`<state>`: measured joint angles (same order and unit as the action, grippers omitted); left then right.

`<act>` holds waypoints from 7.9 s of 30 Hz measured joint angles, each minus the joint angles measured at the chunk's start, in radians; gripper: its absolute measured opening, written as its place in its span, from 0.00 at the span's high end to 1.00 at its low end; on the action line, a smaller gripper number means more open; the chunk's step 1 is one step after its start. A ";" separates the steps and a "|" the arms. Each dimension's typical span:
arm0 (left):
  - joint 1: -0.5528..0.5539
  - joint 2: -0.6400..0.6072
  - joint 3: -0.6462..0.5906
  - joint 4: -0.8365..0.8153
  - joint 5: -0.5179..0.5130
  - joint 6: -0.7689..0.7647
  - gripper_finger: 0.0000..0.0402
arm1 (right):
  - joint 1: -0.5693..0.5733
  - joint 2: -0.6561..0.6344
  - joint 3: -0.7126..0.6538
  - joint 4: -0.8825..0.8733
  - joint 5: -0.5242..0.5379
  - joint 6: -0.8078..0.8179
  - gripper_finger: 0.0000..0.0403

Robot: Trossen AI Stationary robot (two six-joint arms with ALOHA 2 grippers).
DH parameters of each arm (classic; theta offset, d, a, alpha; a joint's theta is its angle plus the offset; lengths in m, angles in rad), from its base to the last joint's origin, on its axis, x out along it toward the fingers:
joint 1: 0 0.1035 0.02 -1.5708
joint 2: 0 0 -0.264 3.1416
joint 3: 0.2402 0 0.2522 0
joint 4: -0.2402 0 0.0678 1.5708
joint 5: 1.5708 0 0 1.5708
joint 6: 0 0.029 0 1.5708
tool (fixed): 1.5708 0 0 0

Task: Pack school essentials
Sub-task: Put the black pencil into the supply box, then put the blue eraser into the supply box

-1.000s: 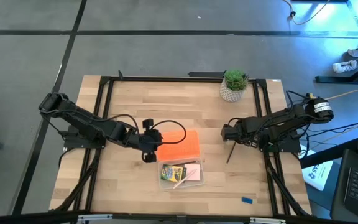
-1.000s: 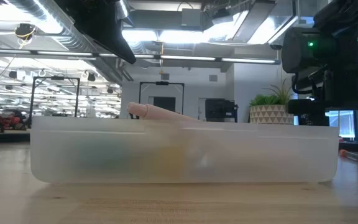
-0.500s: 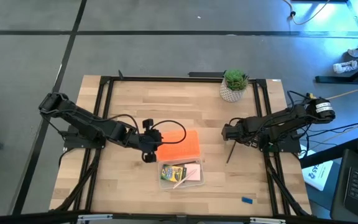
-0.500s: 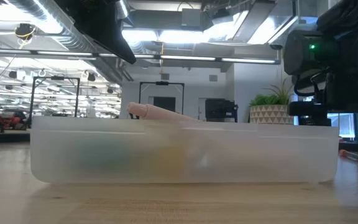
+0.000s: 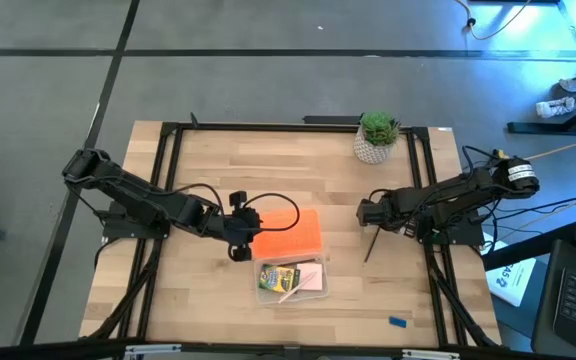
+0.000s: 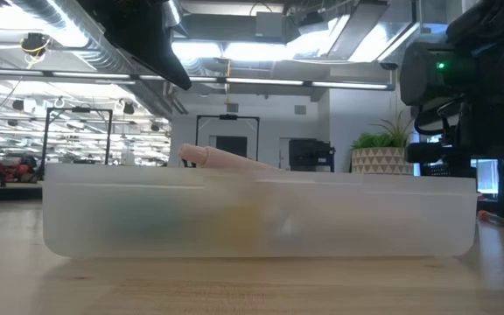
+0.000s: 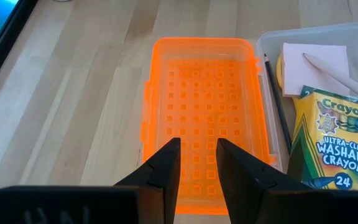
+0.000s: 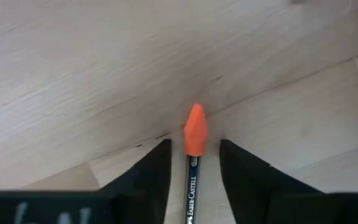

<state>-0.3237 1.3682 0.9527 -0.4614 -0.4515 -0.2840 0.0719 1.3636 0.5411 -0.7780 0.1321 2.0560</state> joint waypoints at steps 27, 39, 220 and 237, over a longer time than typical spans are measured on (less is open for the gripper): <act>0.000 0.000 0.000 0.000 0.000 -0.001 0.76 | 0.042 0.009 0.057 0.012 0.086 -0.234 0.91; 0.000 0.000 0.000 -0.001 0.000 -0.001 0.76 | 0.043 0.005 0.203 0.003 0.165 -0.567 0.91; -0.269 -0.002 0.000 0.217 0.032 0.138 0.76 | 0.813 0.374 0.858 -0.189 -0.055 -0.749 0.74; -0.264 -0.002 0.000 0.249 0.102 0.163 0.76 | 0.867 0.374 0.858 -0.181 -0.123 -0.591 0.74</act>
<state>-0.5873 1.3659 0.9531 -0.2127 -0.3496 -0.1207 0.9386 1.7374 1.3987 -0.9595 0.0095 1.4651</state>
